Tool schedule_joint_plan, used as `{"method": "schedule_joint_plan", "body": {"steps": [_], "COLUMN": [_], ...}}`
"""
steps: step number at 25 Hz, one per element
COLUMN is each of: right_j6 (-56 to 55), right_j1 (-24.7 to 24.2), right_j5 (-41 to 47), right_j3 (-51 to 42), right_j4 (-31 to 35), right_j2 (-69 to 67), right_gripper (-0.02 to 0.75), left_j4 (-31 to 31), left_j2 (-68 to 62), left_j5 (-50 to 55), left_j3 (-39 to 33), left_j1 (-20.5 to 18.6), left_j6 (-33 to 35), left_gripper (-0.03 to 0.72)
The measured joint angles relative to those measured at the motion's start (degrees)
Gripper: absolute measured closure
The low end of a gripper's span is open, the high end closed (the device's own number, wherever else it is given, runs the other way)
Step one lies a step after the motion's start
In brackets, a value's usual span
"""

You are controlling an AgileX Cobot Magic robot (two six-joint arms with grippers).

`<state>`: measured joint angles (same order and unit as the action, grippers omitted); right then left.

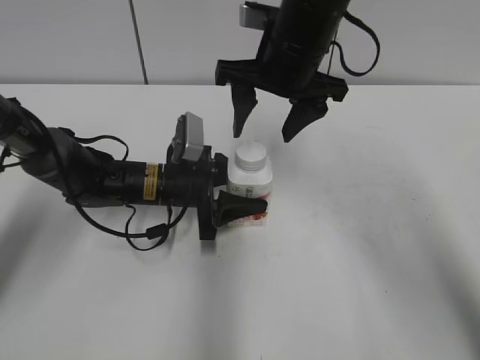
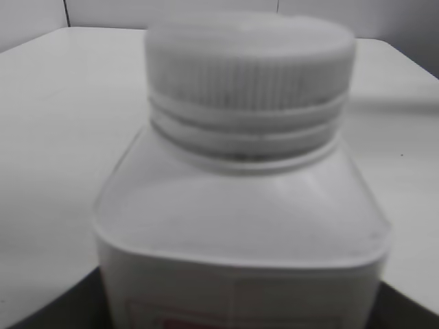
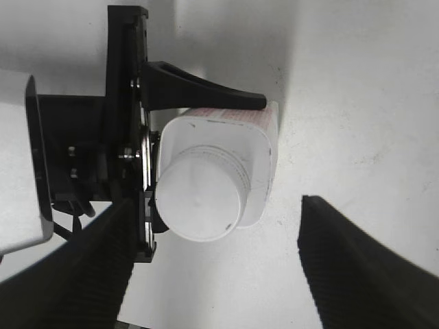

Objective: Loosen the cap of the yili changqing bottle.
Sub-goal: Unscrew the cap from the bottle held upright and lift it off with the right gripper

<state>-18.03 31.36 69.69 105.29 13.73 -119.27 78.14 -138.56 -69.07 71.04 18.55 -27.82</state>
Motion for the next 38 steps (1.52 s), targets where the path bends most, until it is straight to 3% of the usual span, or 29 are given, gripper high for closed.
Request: {"method": "schedule_joint_plan", "body": {"steps": [33, 38], "right_j6": [-0.13, -0.13], "right_j1": [1.5, 1.5], "right_j5": [0.0, 0.0], "right_j3": [0.17, 0.17], "right_j4": [-1.03, -1.03], "right_j2": [-3.45, -3.45], "right_gripper": [0.16, 0.211], "left_j4": [-0.06, -0.11], "left_j2": [0.0, 0.0], "left_j5": [0.22, 0.22], "left_j3": [0.0, 0.0], "left_j1": [0.94, 0.94], "left_j6": [0.0, 0.0], "left_gripper": [0.281, 0.281]}}
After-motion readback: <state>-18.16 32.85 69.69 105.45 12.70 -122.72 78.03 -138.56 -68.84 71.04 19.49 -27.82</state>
